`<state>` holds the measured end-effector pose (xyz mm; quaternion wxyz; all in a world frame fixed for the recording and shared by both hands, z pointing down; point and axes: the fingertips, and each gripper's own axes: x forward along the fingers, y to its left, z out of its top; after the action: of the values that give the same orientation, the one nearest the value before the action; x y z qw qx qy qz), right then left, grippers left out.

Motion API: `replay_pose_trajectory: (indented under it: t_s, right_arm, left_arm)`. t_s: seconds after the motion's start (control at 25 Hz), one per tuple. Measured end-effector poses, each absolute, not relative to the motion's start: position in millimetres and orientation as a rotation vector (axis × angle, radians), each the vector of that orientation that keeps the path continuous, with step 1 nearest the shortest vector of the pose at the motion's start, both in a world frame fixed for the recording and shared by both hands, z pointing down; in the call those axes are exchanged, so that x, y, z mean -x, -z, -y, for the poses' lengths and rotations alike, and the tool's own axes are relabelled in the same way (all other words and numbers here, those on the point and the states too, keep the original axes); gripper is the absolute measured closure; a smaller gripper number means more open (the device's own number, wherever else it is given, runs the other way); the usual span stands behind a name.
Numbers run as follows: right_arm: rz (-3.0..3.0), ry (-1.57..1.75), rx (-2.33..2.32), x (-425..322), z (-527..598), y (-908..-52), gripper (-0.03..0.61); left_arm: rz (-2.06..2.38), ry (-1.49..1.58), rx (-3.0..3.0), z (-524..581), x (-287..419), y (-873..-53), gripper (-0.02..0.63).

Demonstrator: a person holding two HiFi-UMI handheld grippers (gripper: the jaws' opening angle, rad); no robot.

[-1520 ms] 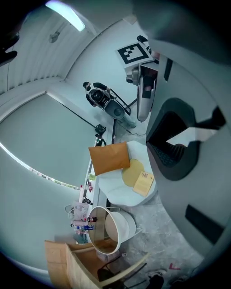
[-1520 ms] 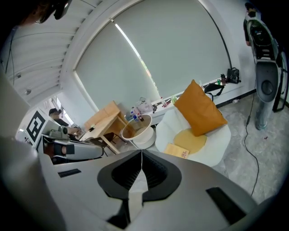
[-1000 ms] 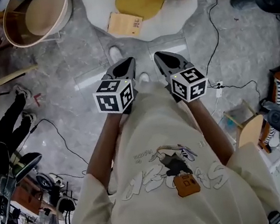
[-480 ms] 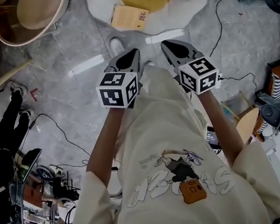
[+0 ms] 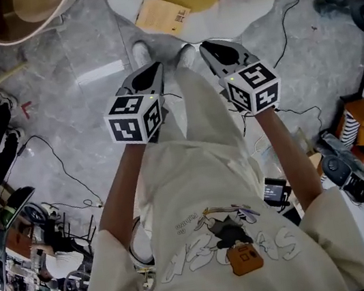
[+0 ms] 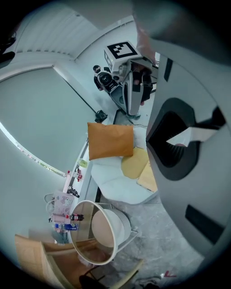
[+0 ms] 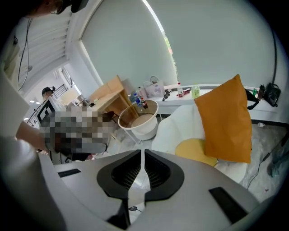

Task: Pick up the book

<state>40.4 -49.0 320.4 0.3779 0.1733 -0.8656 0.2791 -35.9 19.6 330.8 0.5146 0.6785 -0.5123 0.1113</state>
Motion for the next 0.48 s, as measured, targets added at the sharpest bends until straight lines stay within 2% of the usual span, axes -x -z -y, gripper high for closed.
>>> replay_pose_trajectory:
  t_s: [0.2, 0.28, 0.32, 0.48]
  right_arm:
    - [2.226, -0.697, -0.335, -34.9, 61.8, -359.8, 0.546]
    - [2.23, -0.688, -0.279, -37.0, 65.6, -376.2, 0.473]
    - [2.228, -0.675, -0.252, -38.9, 66.6, -384.9, 0.457]
    - [2.212, -0.621, -0.156, -45.1, 67.3, -417.3, 0.454]
  left_arm:
    - [1.295, -0.262, -1.551, -20.9, 38.7, -374.1, 0.607]
    - [1.326, -0.248, -1.526, -16.6, 34.1, -389.1, 0.607]
    - [1.34, -0.239, -1.513, -15.6, 30.7, -396.0, 0.607]
    - [1.375, -0.207, -1.466, -15.5, 15.9, -421.3, 0.607]
